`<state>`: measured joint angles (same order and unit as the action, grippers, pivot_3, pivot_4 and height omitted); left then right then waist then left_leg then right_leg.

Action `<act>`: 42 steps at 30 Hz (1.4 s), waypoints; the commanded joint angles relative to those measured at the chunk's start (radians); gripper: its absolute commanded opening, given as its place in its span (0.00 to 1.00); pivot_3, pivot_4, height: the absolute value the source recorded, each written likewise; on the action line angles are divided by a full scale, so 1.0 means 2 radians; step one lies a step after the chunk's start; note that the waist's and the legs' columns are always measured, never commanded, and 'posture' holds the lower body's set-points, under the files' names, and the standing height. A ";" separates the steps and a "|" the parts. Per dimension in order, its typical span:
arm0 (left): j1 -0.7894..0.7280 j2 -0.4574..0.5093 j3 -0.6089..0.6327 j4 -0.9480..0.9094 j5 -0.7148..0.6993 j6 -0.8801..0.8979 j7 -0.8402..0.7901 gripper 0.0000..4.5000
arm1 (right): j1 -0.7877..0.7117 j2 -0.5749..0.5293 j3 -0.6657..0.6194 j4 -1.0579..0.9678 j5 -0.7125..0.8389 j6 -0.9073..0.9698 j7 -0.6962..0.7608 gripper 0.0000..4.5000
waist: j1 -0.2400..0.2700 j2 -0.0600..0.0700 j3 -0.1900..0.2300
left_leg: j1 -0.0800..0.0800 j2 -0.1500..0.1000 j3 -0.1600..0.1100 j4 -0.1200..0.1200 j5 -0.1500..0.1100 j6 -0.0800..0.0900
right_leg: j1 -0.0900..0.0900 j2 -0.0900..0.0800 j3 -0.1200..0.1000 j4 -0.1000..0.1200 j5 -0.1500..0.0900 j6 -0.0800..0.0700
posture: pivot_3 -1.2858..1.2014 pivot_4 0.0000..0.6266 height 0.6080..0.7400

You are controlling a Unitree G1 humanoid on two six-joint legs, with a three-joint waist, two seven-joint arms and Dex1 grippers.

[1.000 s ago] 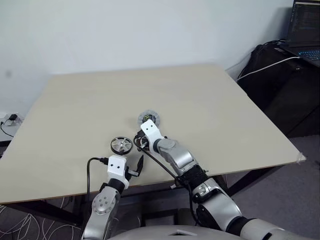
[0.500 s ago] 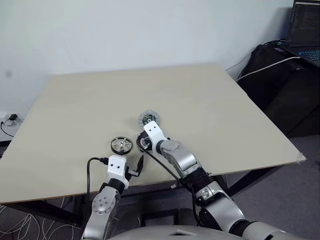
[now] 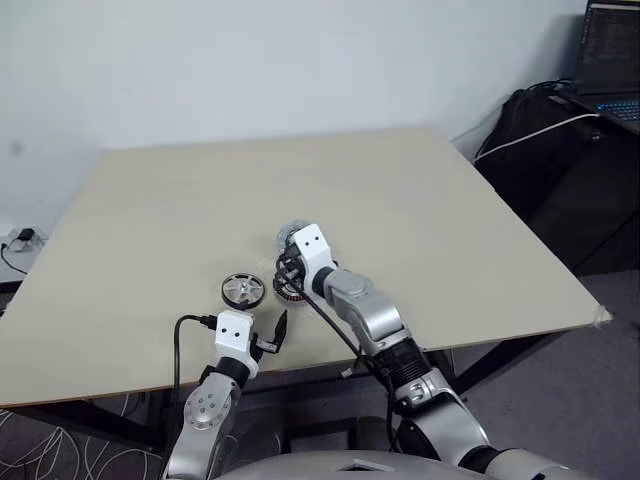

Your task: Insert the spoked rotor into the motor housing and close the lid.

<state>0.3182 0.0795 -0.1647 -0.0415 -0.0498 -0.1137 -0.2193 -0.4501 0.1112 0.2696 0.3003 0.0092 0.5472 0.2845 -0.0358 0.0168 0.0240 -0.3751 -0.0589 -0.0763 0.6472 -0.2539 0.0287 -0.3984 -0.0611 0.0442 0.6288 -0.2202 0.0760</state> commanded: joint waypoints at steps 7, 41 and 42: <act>-0.003 -0.002 0.003 -0.012 -0.002 -0.004 0.000 1.00 | -0.013 0.002 0.011 0.046 -0.014 -0.027 0.000 0.01 | 0.000 0.000 0.000 | 0.000 0.000 0.000 0.000 0.000 0.000 | 0.000 0.000 0.000 0.000 0.000 0.000 | 0.52 0.00 1.00; -0.007 0.001 0.004 -0.005 -0.003 -0.007 -0.004 1.00 | 0.024 -0.038 -0.011 0.042 -0.014 -0.028 0.008 0.01 | 0.007 0.000 0.000 | 0.000 0.000 0.000 0.000 0.000 0.000 | 0.001 0.000 0.000 0.000 0.000 0.000 | 0.52 0.00 1.00; -0.008 0.001 0.004 -0.004 -0.003 -0.006 -0.005 1.00 | 0.026 -0.040 -0.011 0.038 -0.014 -0.026 0.008 0.01 | 0.007 0.000 0.000 | 0.000 0.000 0.000 0.000 0.000 0.000 | 0.001 0.000 0.000 0.000 0.000 0.000 | 0.52 0.00 1.00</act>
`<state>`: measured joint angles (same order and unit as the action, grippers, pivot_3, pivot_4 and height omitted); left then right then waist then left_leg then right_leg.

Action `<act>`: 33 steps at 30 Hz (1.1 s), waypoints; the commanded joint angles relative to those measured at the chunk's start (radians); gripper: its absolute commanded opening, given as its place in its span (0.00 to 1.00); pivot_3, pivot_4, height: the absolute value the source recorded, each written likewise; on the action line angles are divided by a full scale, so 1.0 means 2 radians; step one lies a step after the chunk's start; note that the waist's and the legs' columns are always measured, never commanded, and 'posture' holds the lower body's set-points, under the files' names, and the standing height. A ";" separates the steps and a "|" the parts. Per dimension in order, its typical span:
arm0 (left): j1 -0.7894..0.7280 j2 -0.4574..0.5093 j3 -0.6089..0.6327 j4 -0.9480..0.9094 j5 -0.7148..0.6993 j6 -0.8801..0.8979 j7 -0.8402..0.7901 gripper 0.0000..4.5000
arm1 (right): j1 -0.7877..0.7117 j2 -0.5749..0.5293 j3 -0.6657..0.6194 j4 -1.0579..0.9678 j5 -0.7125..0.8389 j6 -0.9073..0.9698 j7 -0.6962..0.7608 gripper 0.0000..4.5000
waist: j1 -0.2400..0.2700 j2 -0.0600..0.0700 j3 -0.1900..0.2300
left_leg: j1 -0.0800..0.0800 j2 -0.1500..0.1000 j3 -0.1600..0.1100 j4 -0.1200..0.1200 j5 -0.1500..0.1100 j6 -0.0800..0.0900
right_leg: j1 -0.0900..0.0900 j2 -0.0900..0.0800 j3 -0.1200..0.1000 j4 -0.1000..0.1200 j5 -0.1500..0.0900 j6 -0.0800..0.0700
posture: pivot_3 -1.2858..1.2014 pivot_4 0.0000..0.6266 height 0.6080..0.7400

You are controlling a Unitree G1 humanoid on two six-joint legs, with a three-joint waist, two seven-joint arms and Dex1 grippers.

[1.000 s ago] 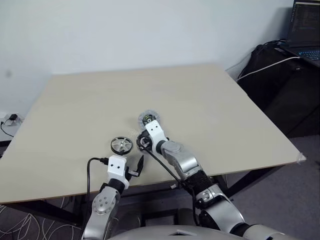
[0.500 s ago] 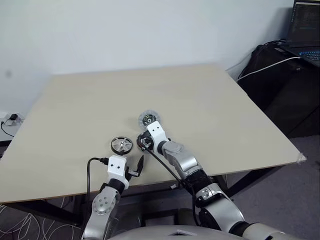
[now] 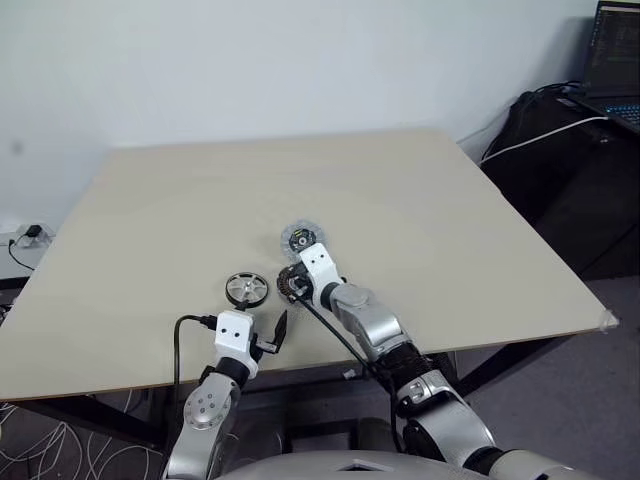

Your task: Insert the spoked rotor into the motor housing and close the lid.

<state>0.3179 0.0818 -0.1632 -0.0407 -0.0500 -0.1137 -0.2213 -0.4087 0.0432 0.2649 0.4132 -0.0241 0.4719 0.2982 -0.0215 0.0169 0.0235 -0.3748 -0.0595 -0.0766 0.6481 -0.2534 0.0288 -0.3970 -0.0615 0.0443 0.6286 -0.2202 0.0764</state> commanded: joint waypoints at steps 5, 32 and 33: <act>-0.009 0.000 0.002 -0.004 -0.004 -0.005 -0.007 1.00 | 0.009 -0.006 -0.012 -0.036 0.007 0.020 -0.001 0.01 | -0.001 0.000 0.000 | 0.000 0.000 0.000 0.000 0.000 0.000 | 0.000 0.000 0.000 0.000 0.000 0.000 | 0.52 0.00 1.00; -0.042 -0.064 0.131 -0.039 -0.160 0.141 0.067 1.00 | 0.204 -0.076 -0.029 -0.353 0.110 0.019 0.062 0.01 | 0.005 -0.006 0.003 | -0.001 0.000 0.000 0.001 -0.001 -0.001 | 0.000 0.000 -0.001 -0.001 0.000 0.000 | 0.52 0.00 1.00; -0.047 -0.063 0.130 -0.040 -0.170 0.157 0.059 1.00 | 0.209 -0.082 -0.026 -0.354 0.111 0.013 0.070 0.01 | 0.004 -0.006 0.004 | -0.001 0.000 0.000 0.001 -0.001 -0.001 | 0.000 0.000 -0.001 -0.001 0.000 0.000 | 0.52 0.00 1.00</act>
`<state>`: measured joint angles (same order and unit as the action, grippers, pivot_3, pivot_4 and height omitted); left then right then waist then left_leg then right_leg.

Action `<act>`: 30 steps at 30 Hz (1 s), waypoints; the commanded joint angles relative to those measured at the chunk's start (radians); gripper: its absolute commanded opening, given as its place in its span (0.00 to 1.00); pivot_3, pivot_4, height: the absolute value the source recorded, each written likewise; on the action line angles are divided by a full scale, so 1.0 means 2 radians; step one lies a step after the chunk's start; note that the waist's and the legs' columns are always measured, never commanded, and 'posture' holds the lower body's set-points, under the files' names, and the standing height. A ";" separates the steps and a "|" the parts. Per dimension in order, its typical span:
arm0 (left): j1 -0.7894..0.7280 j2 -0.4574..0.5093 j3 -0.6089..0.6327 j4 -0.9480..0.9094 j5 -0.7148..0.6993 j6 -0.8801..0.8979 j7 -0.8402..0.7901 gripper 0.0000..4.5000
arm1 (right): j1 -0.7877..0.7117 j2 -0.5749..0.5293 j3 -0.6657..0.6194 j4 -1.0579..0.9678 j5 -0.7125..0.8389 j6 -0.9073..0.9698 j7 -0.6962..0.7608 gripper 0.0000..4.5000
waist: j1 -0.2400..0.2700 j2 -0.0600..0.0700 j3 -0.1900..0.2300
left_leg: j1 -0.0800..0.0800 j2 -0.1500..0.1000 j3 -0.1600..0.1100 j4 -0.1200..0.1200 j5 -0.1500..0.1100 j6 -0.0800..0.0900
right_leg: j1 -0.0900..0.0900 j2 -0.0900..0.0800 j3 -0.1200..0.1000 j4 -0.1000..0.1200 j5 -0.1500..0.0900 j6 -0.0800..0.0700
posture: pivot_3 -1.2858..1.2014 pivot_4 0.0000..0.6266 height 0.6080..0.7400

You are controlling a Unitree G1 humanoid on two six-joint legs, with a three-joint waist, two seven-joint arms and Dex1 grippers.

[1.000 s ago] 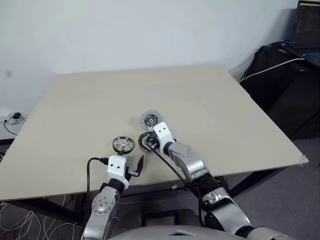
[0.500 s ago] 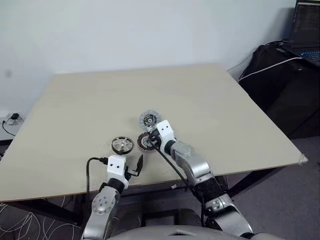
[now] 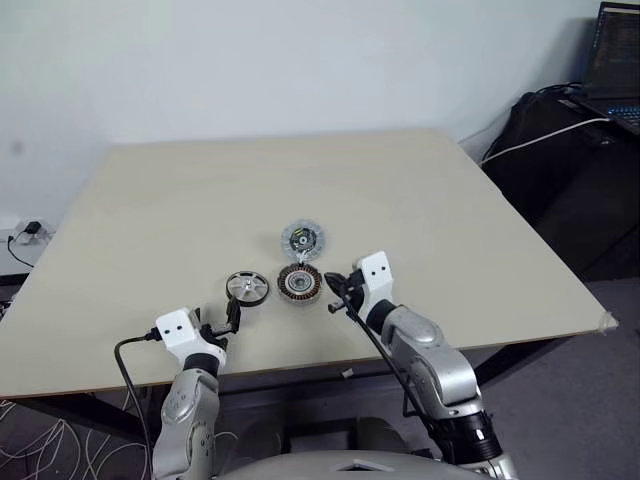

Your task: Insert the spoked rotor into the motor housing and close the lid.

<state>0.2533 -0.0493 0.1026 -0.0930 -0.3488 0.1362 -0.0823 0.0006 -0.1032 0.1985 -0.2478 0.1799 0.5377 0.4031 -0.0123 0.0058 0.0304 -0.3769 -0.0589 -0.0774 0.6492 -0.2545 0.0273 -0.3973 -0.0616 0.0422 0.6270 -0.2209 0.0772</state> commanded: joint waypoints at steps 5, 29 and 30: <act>-0.038 0.004 0.008 -0.011 -0.056 0.089 -0.020 1.00 | 0.014 -0.024 0.008 -0.023 0.015 -0.034 0.031 0.01 | 0.000 -0.002 0.001 | 0.000 0.000 0.000 0.000 0.000 0.000 | 0.000 0.000 0.000 0.000 0.000 0.000 | 0.52 0.00 1.00; -0.095 -0.037 0.085 0.030 -0.206 0.174 0.029 0.28 | 0.062 -0.056 0.011 -0.059 0.029 -0.019 0.018 0.00 | 0.002 -0.004 0.002 | 0.000 0.000 0.000 0.000 0.000 0.000 | 0.000 0.000 0.000 0.000 0.000 0.000 | 0.52 0.00 1.00; -0.095 -0.037 0.085 0.030 -0.210 0.175 0.029 0.22 | 0.062 -0.055 0.012 -0.059 0.029 -0.018 0.017 0.00 | 0.002 -0.004 0.002 | 0.000 0.000 0.000 0.000 0.000 0.000 | 0.000 0.000 0.000 0.000 0.000 0.000 | 0.52 0.00 1.00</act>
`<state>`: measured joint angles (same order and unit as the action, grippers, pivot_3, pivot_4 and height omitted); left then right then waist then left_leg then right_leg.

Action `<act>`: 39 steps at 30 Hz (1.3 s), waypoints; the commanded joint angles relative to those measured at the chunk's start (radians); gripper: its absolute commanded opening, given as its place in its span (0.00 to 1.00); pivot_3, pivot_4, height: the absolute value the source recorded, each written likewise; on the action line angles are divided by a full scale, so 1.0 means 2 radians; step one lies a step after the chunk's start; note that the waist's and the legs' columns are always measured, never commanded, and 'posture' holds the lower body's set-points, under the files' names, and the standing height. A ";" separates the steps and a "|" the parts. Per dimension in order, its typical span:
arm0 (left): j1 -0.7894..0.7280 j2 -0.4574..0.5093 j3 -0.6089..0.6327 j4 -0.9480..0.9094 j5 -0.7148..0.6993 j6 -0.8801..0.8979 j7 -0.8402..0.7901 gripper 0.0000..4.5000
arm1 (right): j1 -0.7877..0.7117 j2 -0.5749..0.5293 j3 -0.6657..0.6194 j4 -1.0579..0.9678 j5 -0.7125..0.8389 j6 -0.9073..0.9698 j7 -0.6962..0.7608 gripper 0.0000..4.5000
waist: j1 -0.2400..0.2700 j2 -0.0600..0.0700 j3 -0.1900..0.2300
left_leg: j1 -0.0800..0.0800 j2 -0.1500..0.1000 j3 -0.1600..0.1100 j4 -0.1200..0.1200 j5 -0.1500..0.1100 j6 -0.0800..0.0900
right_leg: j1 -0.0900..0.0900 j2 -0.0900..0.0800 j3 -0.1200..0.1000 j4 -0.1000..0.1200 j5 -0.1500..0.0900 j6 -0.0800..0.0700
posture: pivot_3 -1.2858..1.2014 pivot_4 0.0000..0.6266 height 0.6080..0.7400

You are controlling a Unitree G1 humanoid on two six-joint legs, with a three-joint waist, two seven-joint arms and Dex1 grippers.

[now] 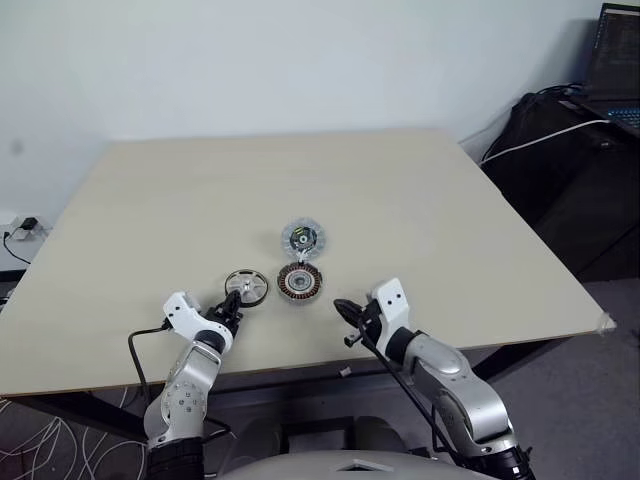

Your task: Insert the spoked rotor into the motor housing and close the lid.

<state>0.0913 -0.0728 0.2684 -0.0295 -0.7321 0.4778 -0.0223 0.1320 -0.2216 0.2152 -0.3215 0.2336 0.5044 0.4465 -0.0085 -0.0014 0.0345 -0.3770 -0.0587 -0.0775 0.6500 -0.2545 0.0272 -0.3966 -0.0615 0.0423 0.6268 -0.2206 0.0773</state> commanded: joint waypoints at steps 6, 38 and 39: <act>-0.008 -0.031 0.004 -0.015 -0.039 -0.004 -0.007 0.08 | -0.005 0.003 0.005 -0.022 0.003 0.001 -0.010 0.00 | 0.000 0.000 0.000 | 0.000 0.000 0.000 0.000 0.000 0.000 | 0.000 0.000 0.000 0.000 0.000 0.000 | 0.52 0.00 1.00; -0.049 -0.066 -0.086 -0.028 -0.155 0.069 0.090 0.08 | -0.001 0.000 0.007 -0.022 0.002 0.002 -0.021 0.00 | 0.001 -0.001 0.000 | 0.000 0.000 0.000 0.000 0.000 0.000 | 0.000 0.000 0.000 0.000 0.000 0.000 | 0.52 0.00 1.00; -0.051 -0.067 -0.086 -0.026 -0.156 0.069 0.090 0.08 | -0.001 0.000 0.007 -0.022 0.002 0.002 -0.021 0.00 | 0.001 -0.001 0.000 | 0.000 0.000 0.000 0.000 0.000 0.000 | 0.000 0.000 0.000 0.000 0.000 0.000 | 0.52 0.00 1.00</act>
<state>0.0269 -0.0729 0.1178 -0.0751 -1.0188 0.6203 0.1578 0.1402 -0.2265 0.2298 -0.3235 0.2337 0.5150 0.4084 -0.0061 -0.0029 0.0351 -0.3770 -0.0592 -0.0774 0.6508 -0.2544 0.0271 -0.3962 -0.0612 0.0429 0.6268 -0.2203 0.0776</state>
